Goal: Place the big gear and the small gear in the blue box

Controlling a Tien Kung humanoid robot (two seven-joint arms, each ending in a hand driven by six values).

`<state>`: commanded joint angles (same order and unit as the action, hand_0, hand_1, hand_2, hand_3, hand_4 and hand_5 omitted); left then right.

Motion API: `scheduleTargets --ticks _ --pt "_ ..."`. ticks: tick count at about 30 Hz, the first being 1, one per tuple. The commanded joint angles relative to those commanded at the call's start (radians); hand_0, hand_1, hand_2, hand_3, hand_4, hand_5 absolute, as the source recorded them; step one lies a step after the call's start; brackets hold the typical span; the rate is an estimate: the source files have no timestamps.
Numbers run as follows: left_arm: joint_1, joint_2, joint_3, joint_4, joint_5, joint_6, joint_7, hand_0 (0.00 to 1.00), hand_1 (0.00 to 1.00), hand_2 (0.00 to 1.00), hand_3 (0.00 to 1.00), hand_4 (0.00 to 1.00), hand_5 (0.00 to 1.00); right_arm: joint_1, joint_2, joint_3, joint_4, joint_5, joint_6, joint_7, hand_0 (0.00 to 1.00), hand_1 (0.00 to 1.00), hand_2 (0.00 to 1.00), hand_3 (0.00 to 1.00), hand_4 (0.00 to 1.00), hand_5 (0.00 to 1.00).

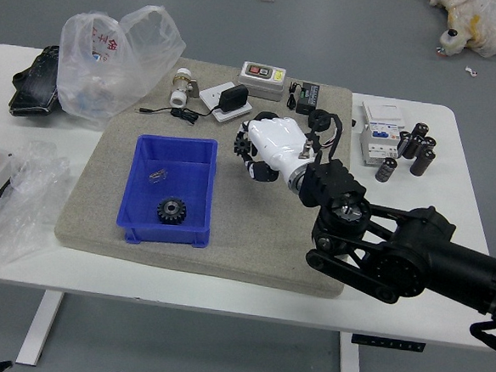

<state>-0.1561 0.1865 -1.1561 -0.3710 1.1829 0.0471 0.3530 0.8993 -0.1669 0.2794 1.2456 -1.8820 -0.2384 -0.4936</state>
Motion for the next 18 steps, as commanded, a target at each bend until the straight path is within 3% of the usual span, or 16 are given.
scheduleTargets --ticks 5,6,11,12,17,18 --pt "0.001 0.001 -0.003 -0.001 0.004 0.0 0.003 0.619 0.591 0.551 0.654 0.677 0.614 0.03 0.046 -0.037 0.034 -0.014 0.0 0.006 0.308 0.497 0.473 0.441 0.416 0.017" --pt "0.001 0.001 -0.003 -0.001 0.005 0.0 0.003 0.619 0.591 0.551 0.654 0.68 0.614 0.035 0.053 -0.044 0.035 -0.014 0.001 0.007 0.382 0.568 0.606 0.461 0.418 0.048" --pt "0.001 0.001 -0.006 -0.002 0.009 -0.001 0.005 0.619 0.591 0.551 0.654 0.68 0.614 0.06 0.088 -0.082 0.028 -0.01 0.007 0.019 0.382 0.568 0.606 0.461 0.418 0.048" --pt "0.001 0.001 -0.006 -0.002 0.009 -0.001 0.005 0.618 0.591 0.551 0.653 0.681 0.616 0.063 0.092 -0.088 0.025 -0.008 0.009 0.022 0.581 0.734 0.737 0.473 0.463 0.056" --pt "0.002 0.0 -0.008 -0.003 0.011 -0.001 0.006 0.618 0.591 0.551 0.653 0.681 0.616 0.064 0.104 -0.115 0.012 0.004 0.019 0.031 0.581 0.734 0.737 0.473 0.463 0.056" --pt "0.002 0.0 -0.009 -0.003 0.012 -0.001 0.007 0.618 0.591 0.551 0.654 0.682 0.616 0.064 0.105 -0.12 0.012 0.006 0.021 0.031 0.782 0.846 0.835 0.472 0.476 0.067"
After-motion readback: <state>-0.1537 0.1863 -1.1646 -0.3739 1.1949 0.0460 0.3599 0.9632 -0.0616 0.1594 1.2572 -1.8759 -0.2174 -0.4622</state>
